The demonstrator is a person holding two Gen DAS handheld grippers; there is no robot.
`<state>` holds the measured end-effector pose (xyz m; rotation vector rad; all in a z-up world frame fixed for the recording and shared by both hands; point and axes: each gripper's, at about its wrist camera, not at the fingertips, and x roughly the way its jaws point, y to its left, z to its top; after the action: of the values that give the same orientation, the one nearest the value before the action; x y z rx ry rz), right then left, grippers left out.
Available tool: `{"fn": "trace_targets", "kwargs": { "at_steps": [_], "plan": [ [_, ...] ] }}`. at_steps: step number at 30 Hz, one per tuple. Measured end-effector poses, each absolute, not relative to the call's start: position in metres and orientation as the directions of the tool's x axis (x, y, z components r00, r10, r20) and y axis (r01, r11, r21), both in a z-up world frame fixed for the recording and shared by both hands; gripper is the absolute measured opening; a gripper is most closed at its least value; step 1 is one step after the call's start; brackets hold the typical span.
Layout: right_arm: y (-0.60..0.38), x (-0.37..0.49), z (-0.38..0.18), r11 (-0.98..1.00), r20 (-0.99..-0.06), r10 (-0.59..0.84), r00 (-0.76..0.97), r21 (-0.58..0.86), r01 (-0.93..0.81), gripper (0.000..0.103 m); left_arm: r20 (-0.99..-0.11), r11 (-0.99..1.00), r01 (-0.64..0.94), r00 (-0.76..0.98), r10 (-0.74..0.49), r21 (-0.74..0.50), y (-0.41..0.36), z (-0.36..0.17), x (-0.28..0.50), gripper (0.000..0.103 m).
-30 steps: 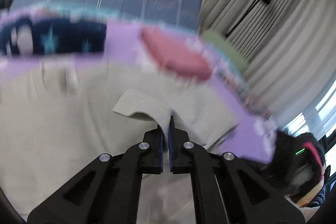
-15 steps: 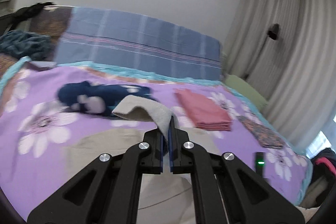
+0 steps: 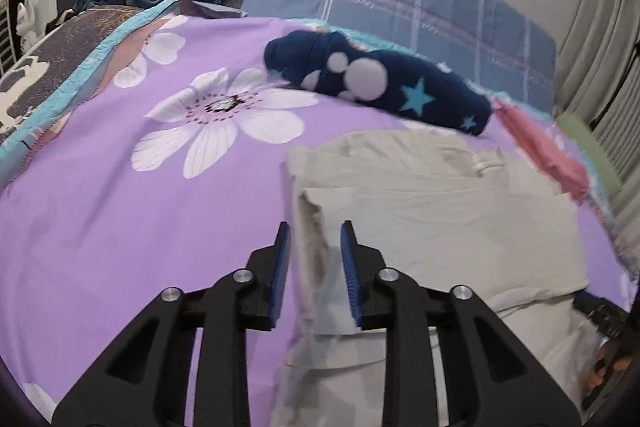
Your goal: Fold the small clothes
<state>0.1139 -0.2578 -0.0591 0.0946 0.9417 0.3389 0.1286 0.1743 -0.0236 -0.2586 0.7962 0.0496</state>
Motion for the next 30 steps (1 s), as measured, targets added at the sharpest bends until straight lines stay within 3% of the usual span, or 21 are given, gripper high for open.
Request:
{"fn": "trace_targets", "kwargs": {
  "at_steps": [2, 6, 9, 11, 14, 20, 22, 23, 24, 25, 26, 30],
  "plan": [
    [-0.261, 0.109, -0.050, 0.925, -0.770, 0.371, 0.519, 0.253, -0.285, 0.055, -0.690, 0.974, -0.102, 0.721, -0.070, -0.204, 0.161, -0.016, 0.126, 0.042],
    [-0.283, 0.111, -0.015, 0.885, -0.687, 0.465, 0.558, 0.351, -0.305, 0.055, -0.672, 0.972, 0.022, 0.719, -0.177, -0.233, 0.119, -0.012, 0.135, 0.044],
    [-0.306, 0.136, 0.003, 0.908, -0.665, 0.414, 0.621, 0.343, -0.239, 0.056, -0.706, 0.968, 0.081, 0.670, -0.231, -0.239, 0.083, -0.034, 0.150, 0.046],
    [-0.325, 0.171, 0.000, 0.925, -0.690, 0.365, 0.625, 0.346, -0.158, 0.056, -0.750, 0.961, 0.109, 0.605, -0.266, -0.253, 0.063, -0.063, 0.161, 0.058],
    [-0.352, 0.219, -0.017, 0.901, -0.721, 0.371, 0.586, 0.432, -0.038, 0.051, -0.747, 0.980, 0.136, 0.635, -0.196, -0.142, 0.042, -0.073, 0.157, 0.069],
    [-0.352, 0.300, -0.042, 0.857, -0.764, 0.435, 0.477, 0.514, 0.042, 0.047, -0.754, 0.989, 0.131, 0.642, -0.140, -0.071, 0.034, -0.076, 0.155, 0.070],
    [-0.344, 0.315, -0.046, 0.873, -0.801, 0.417, 0.430, 0.485, 0.055, 0.043, -0.753, 0.988, 0.132, 0.641, -0.148, -0.082, 0.034, -0.076, 0.152, 0.070],
    [-0.339, 0.321, -0.048, 0.889, -0.828, 0.392, 0.402, 0.453, 0.065, 0.035, -0.753, 0.987, 0.132, 0.640, -0.153, -0.089, 0.035, -0.076, 0.153, 0.070],
    [-0.332, 0.328, -0.050, 0.906, -0.857, 0.362, 0.367, 0.415, 0.077, 0.018, -0.752, 0.987, 0.132, 0.640, -0.159, -0.096, 0.036, -0.075, 0.154, 0.070],
    [-0.328, 0.330, -0.052, 0.908, -0.865, 0.366, 0.344, 0.413, 0.074, 0.007, -0.751, 0.986, 0.133, 0.640, -0.162, -0.099, 0.037, -0.075, 0.154, 0.071],
    [-0.323, 0.332, -0.049, 0.911, -0.870, 0.363, 0.334, 0.407, 0.070, 0.002, -0.751, 0.986, 0.133, 0.640, -0.164, -0.102, 0.037, -0.075, 0.154, 0.071],
    [-0.312, 0.304, -0.003, 0.945, -0.833, 0.282, 0.476, 0.327, 0.012, 0.002, -0.748, 0.985, 0.134, 0.641, -0.169, -0.108, 0.037, -0.074, 0.154, 0.071]
  ]
}}
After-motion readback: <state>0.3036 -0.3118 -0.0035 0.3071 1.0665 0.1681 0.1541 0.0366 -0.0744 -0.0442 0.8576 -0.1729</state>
